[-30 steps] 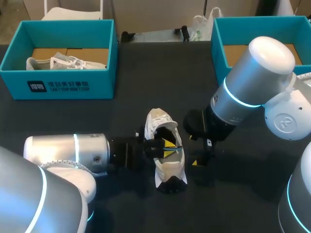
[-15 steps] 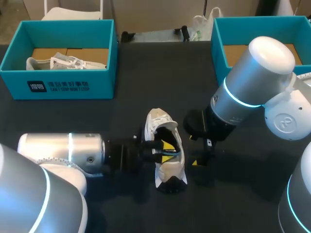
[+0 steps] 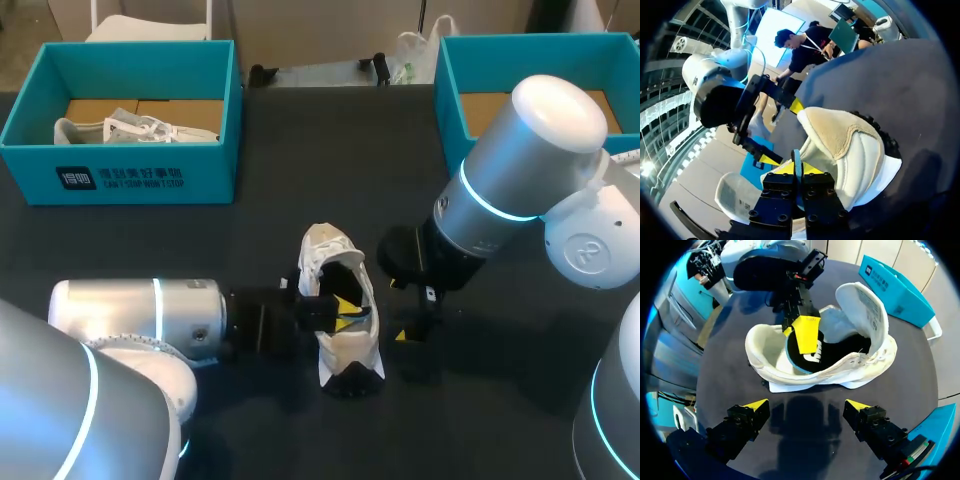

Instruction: Take the shoe out of the shoebox, open the shoe tongue, remove and reinsert the insole, then place the shoe into the shoebox

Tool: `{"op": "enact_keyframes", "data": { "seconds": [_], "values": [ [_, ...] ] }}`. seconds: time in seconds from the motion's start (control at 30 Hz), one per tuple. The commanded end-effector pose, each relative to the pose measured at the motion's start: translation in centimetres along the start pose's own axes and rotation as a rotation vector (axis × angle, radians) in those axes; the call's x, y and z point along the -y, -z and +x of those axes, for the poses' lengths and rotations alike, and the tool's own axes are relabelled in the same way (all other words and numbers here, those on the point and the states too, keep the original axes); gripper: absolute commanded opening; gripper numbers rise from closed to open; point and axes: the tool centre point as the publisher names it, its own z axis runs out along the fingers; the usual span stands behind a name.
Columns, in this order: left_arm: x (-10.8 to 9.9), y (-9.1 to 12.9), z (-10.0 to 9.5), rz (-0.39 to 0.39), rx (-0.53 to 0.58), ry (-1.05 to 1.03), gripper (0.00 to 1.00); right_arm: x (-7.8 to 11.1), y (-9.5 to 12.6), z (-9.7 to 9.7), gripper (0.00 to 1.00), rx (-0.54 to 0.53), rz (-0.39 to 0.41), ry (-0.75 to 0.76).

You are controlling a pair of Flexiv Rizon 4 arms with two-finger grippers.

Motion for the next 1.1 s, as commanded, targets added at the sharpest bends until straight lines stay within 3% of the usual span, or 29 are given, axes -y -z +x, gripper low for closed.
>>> {"op": "enact_keyframes", "data": {
  "seconds": [0.03,0.17,0.2,0.23,0.3,0.83,1.1],
  "values": [
    [-0.6,-0.7,0.2,-0.021,-0.020,0.017,0.00,0.0,-0.1,0.1,1.00,0.003,0.000,0.000],
    [0.0,0.1,-0.2,-0.013,-0.013,0.029,0.00,0.0,-0.1,0.1,1.00,0.003,0.000,0.000],
    [0.1,0.3,-0.3,-0.008,-0.005,0.032,0.05,0.0,-0.1,0.1,1.00,0.003,0.000,0.000],
    [0.3,0.5,-0.4,-0.004,0.000,0.034,0.25,0.0,-0.1,0.1,1.00,0.003,0.000,0.000],
    [0.5,0.8,-0.5,0.003,0.008,0.040,0.35,0.0,-0.1,0.1,1.00,0.003,0.000,0.000],
    [3.0,1.6,-2.0,0.062,-0.016,0.066,0.31,0.0,-0.1,0.1,1.00,0.003,0.000,0.000],
    [3.6,2.1,-2.3,0.096,-0.069,0.082,0.37,0.0,-0.1,0.1,1.00,0.003,0.000,0.000]
  ]
}}
